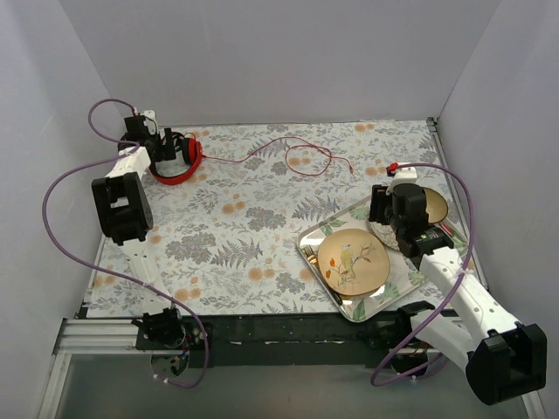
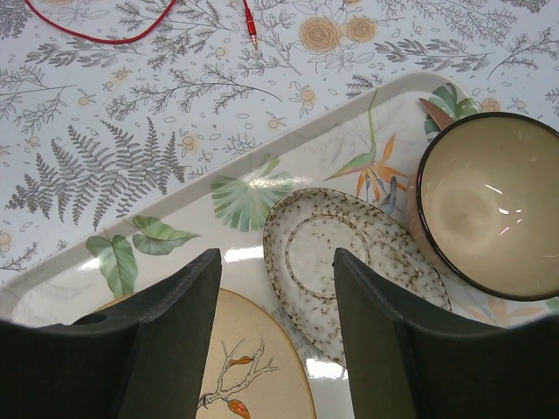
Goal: Wrap the headphones
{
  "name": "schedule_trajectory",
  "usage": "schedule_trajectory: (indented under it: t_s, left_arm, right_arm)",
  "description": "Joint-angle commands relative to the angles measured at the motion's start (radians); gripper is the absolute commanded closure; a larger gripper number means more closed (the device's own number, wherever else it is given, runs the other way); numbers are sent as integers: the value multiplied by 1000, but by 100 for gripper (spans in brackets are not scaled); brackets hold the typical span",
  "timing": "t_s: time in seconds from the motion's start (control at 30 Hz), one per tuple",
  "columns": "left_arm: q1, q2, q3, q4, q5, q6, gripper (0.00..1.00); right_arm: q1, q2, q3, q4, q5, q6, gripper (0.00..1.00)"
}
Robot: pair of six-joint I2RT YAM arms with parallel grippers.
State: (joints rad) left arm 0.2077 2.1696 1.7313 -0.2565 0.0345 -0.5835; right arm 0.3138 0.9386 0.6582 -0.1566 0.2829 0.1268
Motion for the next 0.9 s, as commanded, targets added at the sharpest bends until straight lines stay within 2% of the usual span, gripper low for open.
schedule_trajectory:
  t_s: [0.0,0.23,0.37,0.5,0.53,0.6,0.63,0.73,0.77,0.87]
  left_arm:
    - [22,-7,51,-87,-131,-10,8]
    - [55,-76,-120,6,-162,-4,6]
    - [64,-27,-121,-24,-144,10,8]
    - [64,4,-98,-70,-85,5,28]
    - [64,6,-95,-78,-70,2,40]
    - [65,-4,-99,-92,-4,-1,53]
    - [65,-10,-102,-93,13,-4,66]
    - [64,-37,-122,-95,64,-6,87]
    - [65,-47,-128,-93,77,-7,100]
    - [64,-97,-156,-90,142,-10,100]
  right_arm:
    - [-1,3,41,29,27,-6,38]
    - [-1,19,34,38,22,-9,38]
    - [-1,8,26,42,18,-9,38]
    - [-1,-9,21,43,21,-9,38]
    - [-1,-14,18,45,21,-9,38]
    - [-1,-18,17,45,21,-9,38]
    - [-1,-20,15,45,21,-9,38]
    - [-1,-18,17,45,19,-7,38]
    - [-1,-18,18,45,16,-7,38]
    - [-1,-17,20,43,4,-6,38]
